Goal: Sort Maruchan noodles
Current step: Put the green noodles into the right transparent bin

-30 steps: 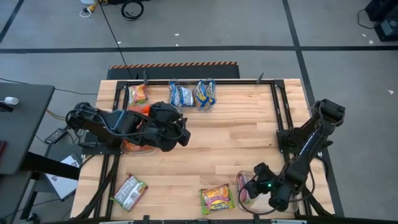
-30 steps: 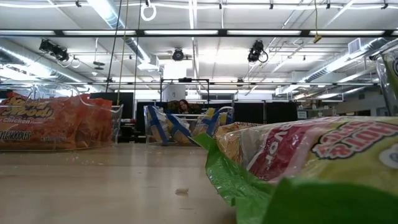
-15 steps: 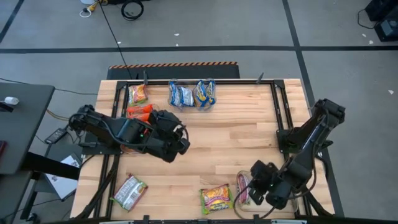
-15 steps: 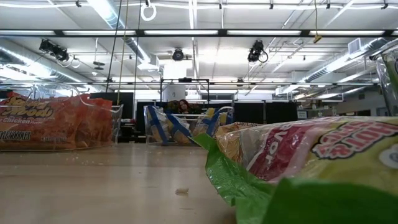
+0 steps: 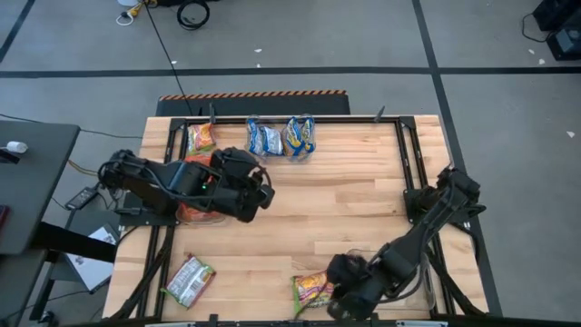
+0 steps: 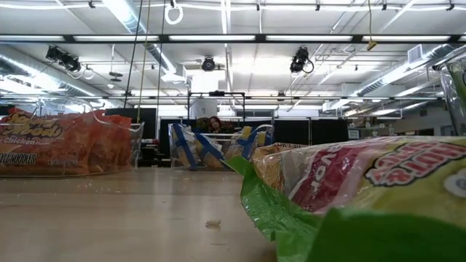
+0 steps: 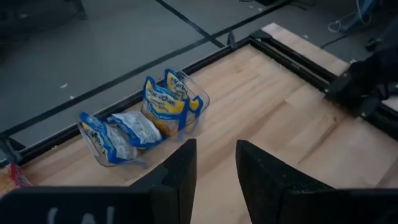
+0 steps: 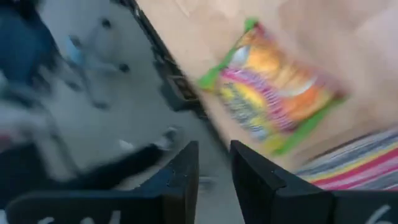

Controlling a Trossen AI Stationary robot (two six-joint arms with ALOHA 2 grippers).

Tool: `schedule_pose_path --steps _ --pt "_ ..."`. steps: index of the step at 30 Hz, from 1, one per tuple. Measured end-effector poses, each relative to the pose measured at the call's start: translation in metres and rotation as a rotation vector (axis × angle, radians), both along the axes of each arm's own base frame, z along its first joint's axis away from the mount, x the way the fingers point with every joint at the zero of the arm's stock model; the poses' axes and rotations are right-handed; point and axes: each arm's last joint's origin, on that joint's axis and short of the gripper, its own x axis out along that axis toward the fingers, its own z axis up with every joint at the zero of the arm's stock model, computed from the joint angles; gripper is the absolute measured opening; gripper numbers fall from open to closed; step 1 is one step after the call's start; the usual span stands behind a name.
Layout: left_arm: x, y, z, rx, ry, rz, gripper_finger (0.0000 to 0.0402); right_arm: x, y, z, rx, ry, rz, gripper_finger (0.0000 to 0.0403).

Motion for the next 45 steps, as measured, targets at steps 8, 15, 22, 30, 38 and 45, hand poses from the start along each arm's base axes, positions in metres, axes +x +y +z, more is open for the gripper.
schedule_pose_path --steps 8,15,22,30,38,45 --pt "-0.014 0.016 0.011 0.032 0.053 -0.022 0.0117 0.019 0.038 -0.036 0.361 0.106 -0.592 0.0106" --pt "-0.029 0.016 0.016 0.051 0.123 -0.085 0.0117 0.029 0.065 -0.093 0.447 0.221 -0.822 0.0106" --pt "-0.030 0.013 0.016 0.051 0.152 -0.137 0.0117 0.048 0.072 -0.131 0.485 0.259 -0.822 0.0107" --pt "-0.031 0.008 0.016 0.048 0.152 -0.162 0.0117 0.045 0.058 -0.104 0.459 0.259 -0.798 0.0106" --pt "-0.030 0.007 0.017 0.052 0.131 -0.154 0.0117 0.040 0.041 -0.065 0.440 0.177 -0.728 0.0105" --pt "-0.030 0.007 0.017 0.054 0.131 -0.154 0.0117 0.061 0.040 -0.049 0.279 -0.118 -0.100 0.0105"
